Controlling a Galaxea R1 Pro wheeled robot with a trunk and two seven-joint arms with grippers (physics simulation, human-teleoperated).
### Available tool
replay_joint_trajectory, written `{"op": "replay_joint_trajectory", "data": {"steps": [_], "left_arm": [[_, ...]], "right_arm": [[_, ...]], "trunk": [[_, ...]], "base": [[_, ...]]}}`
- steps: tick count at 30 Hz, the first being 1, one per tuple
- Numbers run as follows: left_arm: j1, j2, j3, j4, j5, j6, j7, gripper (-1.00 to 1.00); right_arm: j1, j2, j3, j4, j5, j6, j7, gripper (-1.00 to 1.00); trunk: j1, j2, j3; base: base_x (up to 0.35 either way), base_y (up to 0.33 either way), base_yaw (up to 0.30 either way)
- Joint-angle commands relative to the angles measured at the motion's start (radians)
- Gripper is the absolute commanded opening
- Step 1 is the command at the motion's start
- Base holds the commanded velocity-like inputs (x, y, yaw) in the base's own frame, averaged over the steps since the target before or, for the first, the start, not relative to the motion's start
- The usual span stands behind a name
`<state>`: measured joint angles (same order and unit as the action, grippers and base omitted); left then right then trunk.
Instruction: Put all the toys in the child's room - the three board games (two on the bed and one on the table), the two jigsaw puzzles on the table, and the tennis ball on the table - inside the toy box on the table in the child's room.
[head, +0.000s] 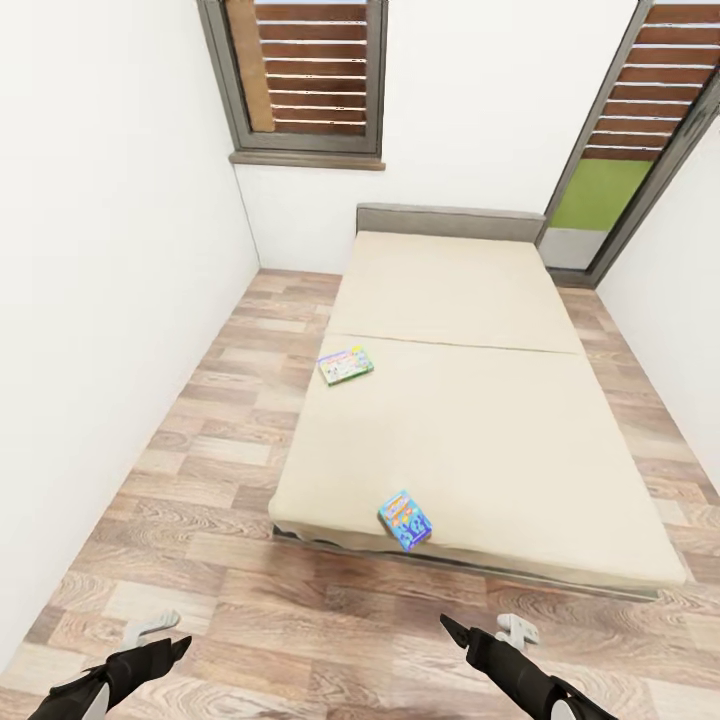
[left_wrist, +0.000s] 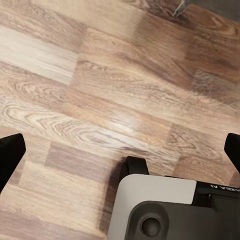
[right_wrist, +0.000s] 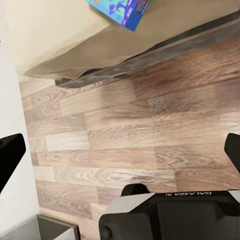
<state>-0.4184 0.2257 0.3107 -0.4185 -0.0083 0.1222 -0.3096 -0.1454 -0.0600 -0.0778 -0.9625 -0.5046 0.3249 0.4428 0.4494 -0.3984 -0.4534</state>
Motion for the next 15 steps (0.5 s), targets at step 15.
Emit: {"op": "replay_joint_trajectory", "data": {"steps": [15], "left_arm": [[0.000, -0.001, 0.008, -0.002, -0.001, 0.009, -0.008, 1.00]], "right_arm": [[0.000, 0.000, -0.002, -0.001, -0.009, 0.010, 0.002, 1.00]], "trunk": [[0.001, -0.002, 0.023]], "base": [[0.000, 0.000, 0.000]]}}
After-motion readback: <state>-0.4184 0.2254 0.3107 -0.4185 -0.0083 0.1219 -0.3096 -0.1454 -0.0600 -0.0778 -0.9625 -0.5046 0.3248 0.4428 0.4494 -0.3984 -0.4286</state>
